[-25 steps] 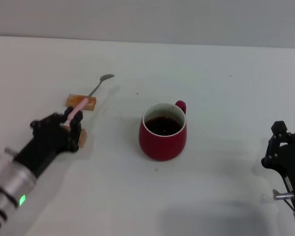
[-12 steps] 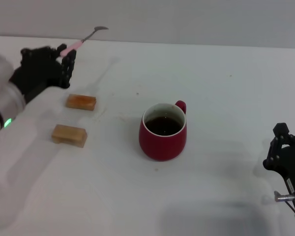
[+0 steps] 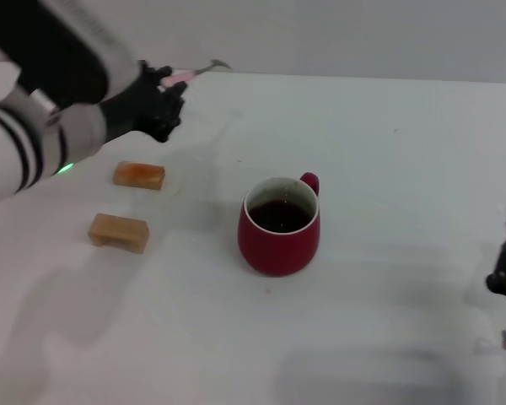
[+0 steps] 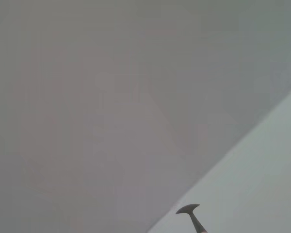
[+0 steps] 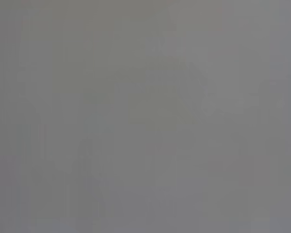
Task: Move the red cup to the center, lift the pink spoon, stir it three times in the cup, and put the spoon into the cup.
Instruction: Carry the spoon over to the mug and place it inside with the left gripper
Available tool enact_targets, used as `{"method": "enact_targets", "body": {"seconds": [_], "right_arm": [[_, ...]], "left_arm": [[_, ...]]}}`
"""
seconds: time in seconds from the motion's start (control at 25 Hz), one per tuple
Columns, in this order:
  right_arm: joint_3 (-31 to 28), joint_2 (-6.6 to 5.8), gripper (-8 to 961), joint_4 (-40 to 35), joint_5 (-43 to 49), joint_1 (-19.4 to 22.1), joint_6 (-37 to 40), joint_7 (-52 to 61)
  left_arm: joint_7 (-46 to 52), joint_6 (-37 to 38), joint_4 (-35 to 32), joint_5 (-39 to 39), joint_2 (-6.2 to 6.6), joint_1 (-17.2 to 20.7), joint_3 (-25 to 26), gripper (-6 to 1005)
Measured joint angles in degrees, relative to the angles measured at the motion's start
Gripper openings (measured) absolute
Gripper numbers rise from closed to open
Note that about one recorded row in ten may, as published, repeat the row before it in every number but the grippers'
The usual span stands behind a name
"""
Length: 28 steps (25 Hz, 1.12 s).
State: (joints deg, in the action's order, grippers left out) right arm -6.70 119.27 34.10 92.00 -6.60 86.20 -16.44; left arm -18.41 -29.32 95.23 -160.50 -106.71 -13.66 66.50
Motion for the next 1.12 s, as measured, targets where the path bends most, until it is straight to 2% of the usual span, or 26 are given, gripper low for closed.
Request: {"method": "enact_targets", "body": {"seconds": [0.08, 0.2, 0.24, 0.28, 0.44, 0.52, 0.84, 0.96, 1.12], "right_arm": [[-0.86, 0.0, -1, -0.3, 0.0, 0.6, 0.99, 0.0], [-1.88, 0.0, -1, -0.45, -0.01, 1.53, 2.1, 0.0], [-2.11, 0.0, -1, -0.54, -0.01, 1.78, 2.3, 0.0], [-2.3, 0.0, -1, -0.66, 0.0, 2.01, 2.44, 0.0], [-2.72, 0.07, -1, -1.18, -0.43, 2.6, 2.84, 0.0], [-3.0, 0.13, -1, -1.36, -0.84, 2.64, 2.94, 0.0], [-3.89, 0.07, -1, -1.72, -3.88, 2.78, 5.25, 0.0], [-3.94, 0.03, -1, -2.67, -8.77, 2.96, 7.39, 0.0], [-3.94, -0.03, -1, -3.31, -10.86, 3.01, 7.78, 0.0]], "left_arm": [[-9.07, -5.83, 2.07, 5.04, -2.94, -0.55, 4.11, 168], [-22.88, -14.68, 3.8, 11.22, -8.73, -1.53, 12.85, 168], [-26.53, -18.47, 4.39, 12.43, -10.34, -2.37, 15.98, 168], [-29.65, -22.24, 4.87, 13.66, -11.27, -3.39, 18.55, 168], [-32.57, -33.74, 4.92, 18.22, -10.82, -9.12, 24.81, 168], [-33.1, -37.38, 4.94, 18.74, -11.0, -10.52, 27.37, 168], [-32.79, -49.93, 9.93, 18.05, -11.12, -13.28, 29.75, 168], [-32.69, -53.03, 13.38, 18.06, -11.16, -13.27, 29.98, 168], [-32.33, -56.38, 18.02, 18.25, -11.15, -12.81, 30.33, 168]]}}
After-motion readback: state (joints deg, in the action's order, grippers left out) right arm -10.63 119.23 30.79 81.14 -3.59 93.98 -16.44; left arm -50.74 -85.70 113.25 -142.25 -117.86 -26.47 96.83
